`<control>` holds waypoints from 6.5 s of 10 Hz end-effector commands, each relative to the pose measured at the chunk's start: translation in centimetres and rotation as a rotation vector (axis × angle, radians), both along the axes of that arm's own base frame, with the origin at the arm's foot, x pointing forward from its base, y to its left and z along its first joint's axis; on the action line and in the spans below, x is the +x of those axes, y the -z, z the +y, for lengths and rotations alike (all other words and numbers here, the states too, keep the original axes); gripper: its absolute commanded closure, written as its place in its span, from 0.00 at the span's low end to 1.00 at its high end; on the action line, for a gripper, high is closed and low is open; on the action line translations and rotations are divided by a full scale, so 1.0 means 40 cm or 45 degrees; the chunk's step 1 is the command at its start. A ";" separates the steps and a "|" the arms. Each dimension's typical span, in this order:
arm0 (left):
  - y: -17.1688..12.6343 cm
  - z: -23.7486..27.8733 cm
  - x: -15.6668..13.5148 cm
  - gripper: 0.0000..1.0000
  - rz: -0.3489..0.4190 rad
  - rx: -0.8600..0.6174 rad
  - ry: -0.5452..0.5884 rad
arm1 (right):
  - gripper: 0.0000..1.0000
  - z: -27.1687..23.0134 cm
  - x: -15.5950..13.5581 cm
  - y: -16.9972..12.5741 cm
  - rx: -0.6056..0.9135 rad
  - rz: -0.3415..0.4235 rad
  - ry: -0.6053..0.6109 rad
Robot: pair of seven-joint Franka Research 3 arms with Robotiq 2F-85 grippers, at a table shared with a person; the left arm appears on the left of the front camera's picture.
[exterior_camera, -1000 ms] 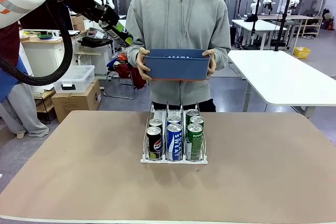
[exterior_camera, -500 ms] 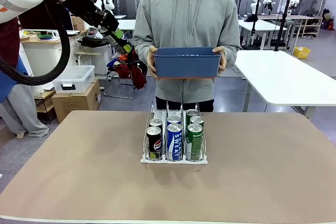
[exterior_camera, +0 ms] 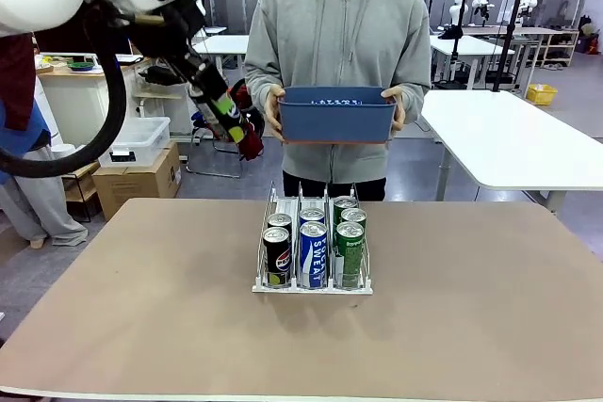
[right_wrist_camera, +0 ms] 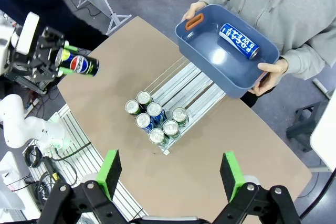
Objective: Fill the beverage cans into the dispenser.
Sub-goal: Place the picked Pepsi coke in the line of the Automatic Can Dispenser with the same cans.
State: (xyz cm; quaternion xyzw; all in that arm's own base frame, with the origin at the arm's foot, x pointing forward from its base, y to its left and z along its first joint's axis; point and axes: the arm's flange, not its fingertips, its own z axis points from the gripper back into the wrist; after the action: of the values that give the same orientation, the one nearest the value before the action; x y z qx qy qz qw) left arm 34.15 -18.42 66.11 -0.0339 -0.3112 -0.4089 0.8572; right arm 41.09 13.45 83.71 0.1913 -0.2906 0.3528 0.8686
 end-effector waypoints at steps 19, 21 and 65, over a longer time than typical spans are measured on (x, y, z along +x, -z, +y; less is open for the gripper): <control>0.328 -0.182 -0.148 0.42 0.087 0.042 -0.030 | 0.00 -0.006 -0.005 0.003 0.001 0.011 0.000; 0.372 -0.176 -0.133 0.42 0.135 0.084 0.091 | 0.00 -0.006 -0.005 0.003 0.001 0.011 0.000; 0.700 -0.207 0.316 0.42 0.580 0.168 -0.029 | 0.00 -0.006 -0.005 0.003 0.001 0.011 0.000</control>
State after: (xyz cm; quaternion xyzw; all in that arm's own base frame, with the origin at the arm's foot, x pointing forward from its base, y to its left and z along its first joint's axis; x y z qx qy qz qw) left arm 46.05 -27.27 37.87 -0.0709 -0.0787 -0.3835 0.9175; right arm 41.08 13.45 83.73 0.1913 -0.2908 0.3528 0.8686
